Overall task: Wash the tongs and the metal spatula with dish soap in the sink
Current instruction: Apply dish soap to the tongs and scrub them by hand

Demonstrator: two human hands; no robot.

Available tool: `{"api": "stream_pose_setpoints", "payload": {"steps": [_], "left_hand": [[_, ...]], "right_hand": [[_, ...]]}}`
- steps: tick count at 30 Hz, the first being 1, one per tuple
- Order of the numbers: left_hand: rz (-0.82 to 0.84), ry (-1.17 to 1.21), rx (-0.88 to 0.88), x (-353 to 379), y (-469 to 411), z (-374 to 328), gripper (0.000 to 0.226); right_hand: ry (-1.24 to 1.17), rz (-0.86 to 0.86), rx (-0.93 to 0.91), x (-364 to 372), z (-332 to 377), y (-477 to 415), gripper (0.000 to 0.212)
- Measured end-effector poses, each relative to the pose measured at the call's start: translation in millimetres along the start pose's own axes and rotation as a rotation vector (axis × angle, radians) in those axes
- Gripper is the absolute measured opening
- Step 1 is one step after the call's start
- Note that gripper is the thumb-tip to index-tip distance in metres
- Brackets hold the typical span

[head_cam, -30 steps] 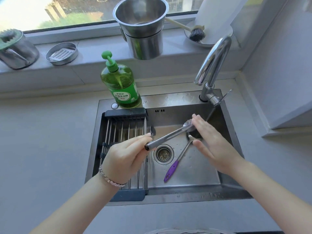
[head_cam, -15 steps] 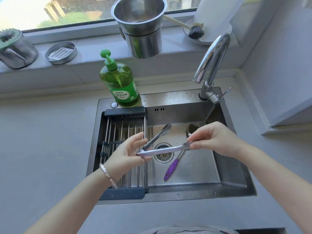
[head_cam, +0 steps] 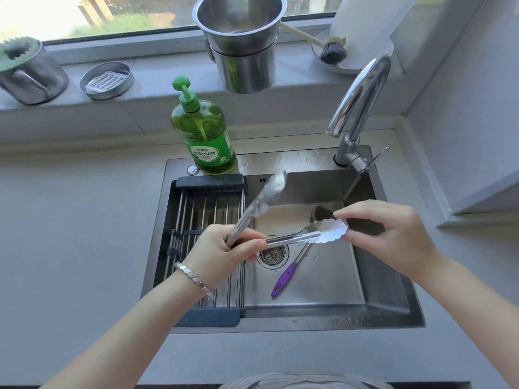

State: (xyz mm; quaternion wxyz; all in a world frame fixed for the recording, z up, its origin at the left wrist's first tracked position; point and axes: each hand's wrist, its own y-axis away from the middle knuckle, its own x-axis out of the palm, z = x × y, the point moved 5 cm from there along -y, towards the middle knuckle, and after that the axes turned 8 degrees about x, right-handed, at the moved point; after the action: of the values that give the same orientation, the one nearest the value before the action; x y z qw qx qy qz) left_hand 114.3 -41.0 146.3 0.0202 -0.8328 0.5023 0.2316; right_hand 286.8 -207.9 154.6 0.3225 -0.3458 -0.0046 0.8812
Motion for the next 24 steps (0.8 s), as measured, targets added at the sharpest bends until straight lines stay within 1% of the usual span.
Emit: {"api": "stream_pose_setpoints", "payload": {"steps": [1,2,3,4,5,6,7,9,11,13,15,18,22,24], "left_hand": [[-0.013,-0.015,0.03,-1.2,-0.1,-1.3,0.016],[-0.02,-0.037,0.057,-2.2,-0.3,-1.6,0.017],[-0.025,-0.071,0.083,-3.6,-0.7,-0.2,0.018],[-0.027,-0.115,0.105,-4.6,-1.4,0.9,0.018],[-0.022,-0.16,0.12,-5.0,-1.6,2.2,0.017],[-0.016,-0.188,0.124,-4.8,-1.9,3.6,0.017],[-0.012,-0.189,0.122,-4.2,-2.0,4.6,0.018],[0.002,-0.172,0.112,-1.4,-2.3,3.5,0.018],[0.037,-0.173,0.104,2.1,-3.0,1.9,0.018],[0.08,-0.175,0.096,5.0,-2.6,0.9,0.021],[0.122,-0.171,0.072,7.0,-1.4,2.5,0.019],[0.116,-0.14,0.023,4.5,-0.6,6.7,0.015],[0.105,-0.118,-0.002,0.9,-1.8,9.0,0.012],[0.12,-0.125,-0.007,2.9,-2.3,7.6,0.01]], "right_hand": [[-0.205,0.096,0.248,5.1,-9.2,0.2,0.029],[-0.45,0.247,0.455,13.3,-14.3,2.7,0.039],[-0.693,0.383,0.6,20.2,-17.9,4.7,0.044],[-0.876,0.467,0.727,24.3,-18.3,4.5,0.046],[-0.974,0.528,0.821,26.7,-17.4,3.5,0.042],[-0.969,0.573,0.882,28.1,-15.4,2.4,0.032],[-0.879,0.624,0.907,30.3,-13.0,1.7,0.025],[-0.682,0.775,0.926,38.1,-5.3,4.6,0.015],[-0.564,0.891,0.964,47.4,-0.5,8.8,0.006],[-0.443,0.922,0.991,55.5,-1.5,9.6,0.014],[-0.371,0.944,0.995,60.4,0.0,9.4,0.022],[-0.415,0.976,0.965,60.9,4.2,6.0,0.023],[-0.629,1.061,0.955,54.6,6.4,2.6,0.024],[-0.563,1.066,0.92,56.3,6.4,3.6,0.02]]}}
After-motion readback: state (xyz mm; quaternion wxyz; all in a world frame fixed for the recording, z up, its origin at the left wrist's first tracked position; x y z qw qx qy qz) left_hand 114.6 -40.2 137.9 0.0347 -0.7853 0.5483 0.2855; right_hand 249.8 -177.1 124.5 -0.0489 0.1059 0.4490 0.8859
